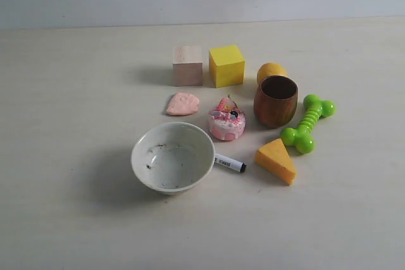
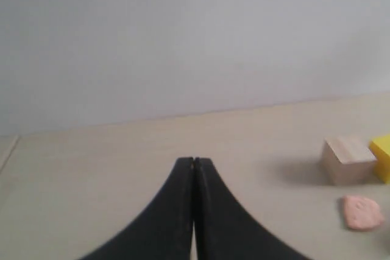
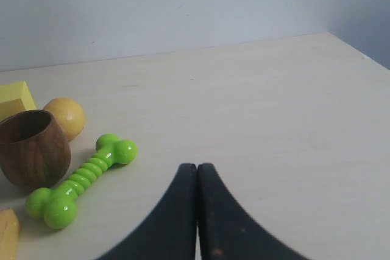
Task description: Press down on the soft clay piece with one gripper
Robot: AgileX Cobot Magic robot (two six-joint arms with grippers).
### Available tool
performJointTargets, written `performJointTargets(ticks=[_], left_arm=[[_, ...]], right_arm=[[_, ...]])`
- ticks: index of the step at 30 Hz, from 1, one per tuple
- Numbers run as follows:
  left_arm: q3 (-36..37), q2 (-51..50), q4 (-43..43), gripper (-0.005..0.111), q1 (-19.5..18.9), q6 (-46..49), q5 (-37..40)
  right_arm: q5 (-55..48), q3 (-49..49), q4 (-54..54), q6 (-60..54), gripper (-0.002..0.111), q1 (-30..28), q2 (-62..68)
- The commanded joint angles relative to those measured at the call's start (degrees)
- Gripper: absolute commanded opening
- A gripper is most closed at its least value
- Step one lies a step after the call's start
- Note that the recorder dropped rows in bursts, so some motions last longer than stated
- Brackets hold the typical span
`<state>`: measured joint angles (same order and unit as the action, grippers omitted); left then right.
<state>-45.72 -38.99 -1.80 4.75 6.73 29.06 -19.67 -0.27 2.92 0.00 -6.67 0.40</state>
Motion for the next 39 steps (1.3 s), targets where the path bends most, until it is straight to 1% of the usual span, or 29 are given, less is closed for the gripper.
performJointTargets(ticks=[1,4,12,16,19,22,23,26,28,30,34,39], left_arm=[[-2.2,-5.9,-8.1,0.000,5.2,6.5,2.8],[-3.0,-7.9,-11.7,0.000,6.4,6.5,2.7],[-2.9,-8.4,-17.4,0.000,6.4,6.4,-2.5],[-3.0,-10.0,-26.0,0.000,6.4,6.8,-5.4],[-5.9,-15.5,-26.1,0.000,6.6,11.6,0.1],[-11.2,-23.3,-27.7,0.000,7.2,14.2,7.2],[-13.4,-27.3,-27.5,0.000,8.5,14.3,9.2],[-16.3,-34.7,-26.2,0.000,13.0,14.3,9.8],[-18.2,-39.8,-23.8,0.000,16.6,13.9,9.8],[-19.8,-42.6,-22.7,0.000,18.3,13.7,10.4],[-25.2,-51.4,-21.5,0.000,22.1,13.5,14.0],[-31.5,-58.2,-18.3,0.000,23.9,11.2,18.5]], right_arm=[[0.5,0.3,-0.2,0.0,0.000,0.0,-0.4],[0.5,0.3,-0.2,0.0,0.000,0.0,-0.4],[0.5,0.3,-0.2,0.0,0.000,0.0,-0.4],[0.5,0.3,-0.2,0.0,0.000,0.0,-0.4],[0.5,0.3,-0.2,0.0,0.000,0.0,-0.4],[0.5,0.3,-0.2,0.0,0.000,0.0,-0.4],[0.5,0.3,-0.2,0.0,0.000,0.0,-0.4],[0.5,0.3,-0.2,0.0,0.000,0.0,-0.4],[0.5,0.3,-0.2,0.0,0.000,0.0,-0.4],[0.5,0.3,-0.2,0.0,0.000,0.0,-0.4],[0.5,0.3,-0.2,0.0,0.000,0.0,-0.4],[0.5,0.3,-0.2,0.0,0.000,0.0,-0.4]])
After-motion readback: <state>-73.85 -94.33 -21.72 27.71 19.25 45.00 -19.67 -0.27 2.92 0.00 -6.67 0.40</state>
